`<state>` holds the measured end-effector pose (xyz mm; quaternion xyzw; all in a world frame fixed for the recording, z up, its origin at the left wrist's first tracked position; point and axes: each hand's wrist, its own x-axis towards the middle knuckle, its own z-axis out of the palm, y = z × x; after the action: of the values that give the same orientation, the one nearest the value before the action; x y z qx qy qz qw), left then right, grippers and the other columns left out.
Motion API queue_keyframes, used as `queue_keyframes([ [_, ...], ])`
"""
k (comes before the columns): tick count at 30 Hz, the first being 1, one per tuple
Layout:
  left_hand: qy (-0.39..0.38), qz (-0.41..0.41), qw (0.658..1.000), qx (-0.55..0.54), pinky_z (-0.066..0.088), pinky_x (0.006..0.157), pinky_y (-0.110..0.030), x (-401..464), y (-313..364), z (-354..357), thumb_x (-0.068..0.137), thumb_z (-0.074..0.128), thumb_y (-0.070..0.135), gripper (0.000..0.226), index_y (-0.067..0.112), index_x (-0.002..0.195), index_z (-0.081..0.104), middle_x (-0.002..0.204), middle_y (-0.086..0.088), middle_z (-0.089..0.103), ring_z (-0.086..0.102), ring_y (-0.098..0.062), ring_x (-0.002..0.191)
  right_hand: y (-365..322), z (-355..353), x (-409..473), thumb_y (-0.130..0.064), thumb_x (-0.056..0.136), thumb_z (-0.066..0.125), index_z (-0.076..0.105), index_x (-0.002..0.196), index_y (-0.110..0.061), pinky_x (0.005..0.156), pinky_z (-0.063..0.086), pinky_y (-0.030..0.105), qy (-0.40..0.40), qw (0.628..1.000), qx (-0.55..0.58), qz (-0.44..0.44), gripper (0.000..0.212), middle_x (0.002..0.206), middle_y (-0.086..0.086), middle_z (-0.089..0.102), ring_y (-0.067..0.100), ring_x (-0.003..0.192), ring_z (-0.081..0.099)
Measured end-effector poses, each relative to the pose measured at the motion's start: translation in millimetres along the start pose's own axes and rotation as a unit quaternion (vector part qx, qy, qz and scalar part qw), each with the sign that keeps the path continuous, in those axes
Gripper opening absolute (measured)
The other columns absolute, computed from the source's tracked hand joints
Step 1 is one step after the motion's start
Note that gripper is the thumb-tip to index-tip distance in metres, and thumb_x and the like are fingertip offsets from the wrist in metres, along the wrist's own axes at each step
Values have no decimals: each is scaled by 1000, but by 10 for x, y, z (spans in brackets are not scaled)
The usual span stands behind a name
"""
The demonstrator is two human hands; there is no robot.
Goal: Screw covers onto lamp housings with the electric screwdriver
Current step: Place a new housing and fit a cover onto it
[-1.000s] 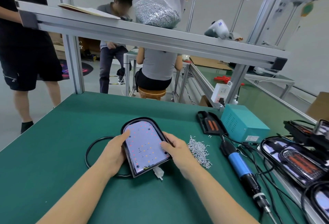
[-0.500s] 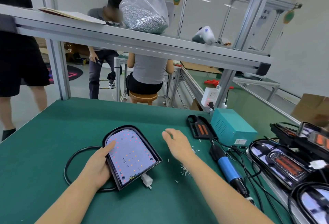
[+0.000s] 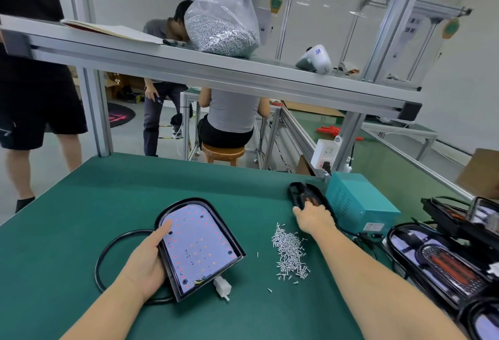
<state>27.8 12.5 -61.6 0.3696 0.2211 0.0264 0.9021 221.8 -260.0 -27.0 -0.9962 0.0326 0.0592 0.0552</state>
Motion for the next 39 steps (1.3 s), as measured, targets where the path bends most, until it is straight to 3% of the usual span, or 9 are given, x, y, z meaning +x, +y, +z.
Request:
queue_keyframes([
  [4,-1,0,1000,-3,48,77,-44,18,2,-1,96,48,32,37,4,115,63,109,-14,70,68,-26,97,5,33,56,-46,102,31,40,142,-14,104,36,41,22,1000,-6,16,52,145,22,38,37,130,41],
  [9,-8,1,1000,-6,48,77,-44,36,-13,-7,94,50,32,37,4,113,64,110,-15,70,71,-27,91,99,-8,149,-47,96,50,35,139,-10,105,38,42,24,996,37,84,59,143,23,41,38,130,41],
  [13,-5,2,1000,-7,47,77,-45,59,20,20,93,51,33,38,3,113,64,110,-16,70,71,-29,92,78,-92,230,-37,90,60,41,135,-9,101,44,40,1,995,77,62,57,135,17,52,36,124,49],
  [18,-6,3,1000,-11,48,79,-45,44,3,23,93,51,34,39,4,116,63,113,-15,69,70,-28,95,102,-65,254,-42,83,68,46,127,-12,98,46,38,12,995,82,57,58,129,14,55,34,119,53],
  [26,1,5,1000,-16,48,81,-45,52,10,19,94,49,36,41,5,119,62,114,-14,69,66,-28,102,67,80,241,-46,84,67,43,134,-19,92,44,38,122,990,73,0,62,122,13,60,33,113,57],
  [30,-5,14,1000,-26,48,80,-45,60,22,19,95,47,40,42,7,116,63,113,-13,69,68,-28,99,-36,-1,122,-45,84,67,46,134,-19,93,44,40,156,965,209,-9,60,119,13,62,33,110,58],
  [34,-15,14,998,-53,47,82,-45,102,11,28,95,37,55,58,8,116,63,116,-12,68,66,-27,103,-243,-189,-244,-43,81,70,55,131,-23,86,45,33,104,929,346,-79,55,111,1,65,22,97,59],
  [37,-29,9,997,-76,46,81,-45,121,5,46,95,31,59,64,8,115,63,115,-12,69,69,-25,98,-428,-336,-734,-44,76,74,62,119,-29,83,47,32,80,920,339,-178,48,102,-5,65,18,93,60],
  [39,-31,10,996,-84,45,80,-44,122,7,51,96,30,58,63,8,114,63,113,-13,69,70,-26,94,-564,-370,-1099,-49,70,74,64,99,-33,83,47,34,77,920,305,-232,35,95,-5,63,18,89,60],
])
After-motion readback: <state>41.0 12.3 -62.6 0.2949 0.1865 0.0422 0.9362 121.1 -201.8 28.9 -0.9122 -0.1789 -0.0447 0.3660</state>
